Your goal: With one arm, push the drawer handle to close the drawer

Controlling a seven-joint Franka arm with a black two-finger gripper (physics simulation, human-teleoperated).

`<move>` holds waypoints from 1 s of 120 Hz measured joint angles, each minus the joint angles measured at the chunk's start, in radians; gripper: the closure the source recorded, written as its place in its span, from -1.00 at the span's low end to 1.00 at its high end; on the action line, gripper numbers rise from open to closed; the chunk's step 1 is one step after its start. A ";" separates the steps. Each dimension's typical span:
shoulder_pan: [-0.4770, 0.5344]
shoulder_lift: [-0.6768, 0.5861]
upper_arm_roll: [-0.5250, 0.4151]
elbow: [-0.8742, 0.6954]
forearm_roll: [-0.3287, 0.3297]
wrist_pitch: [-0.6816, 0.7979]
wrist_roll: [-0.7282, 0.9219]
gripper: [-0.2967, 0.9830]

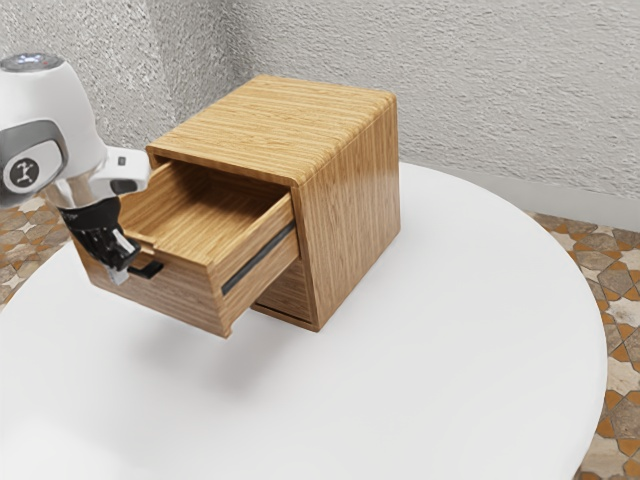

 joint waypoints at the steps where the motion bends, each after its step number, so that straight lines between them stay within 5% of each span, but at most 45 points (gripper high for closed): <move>1: 0.000 0.001 0.000 0.000 0.000 0.001 0.000 0.69; 120: -0.010 0.269 -0.001 0.241 -0.008 0.036 0.017 0.69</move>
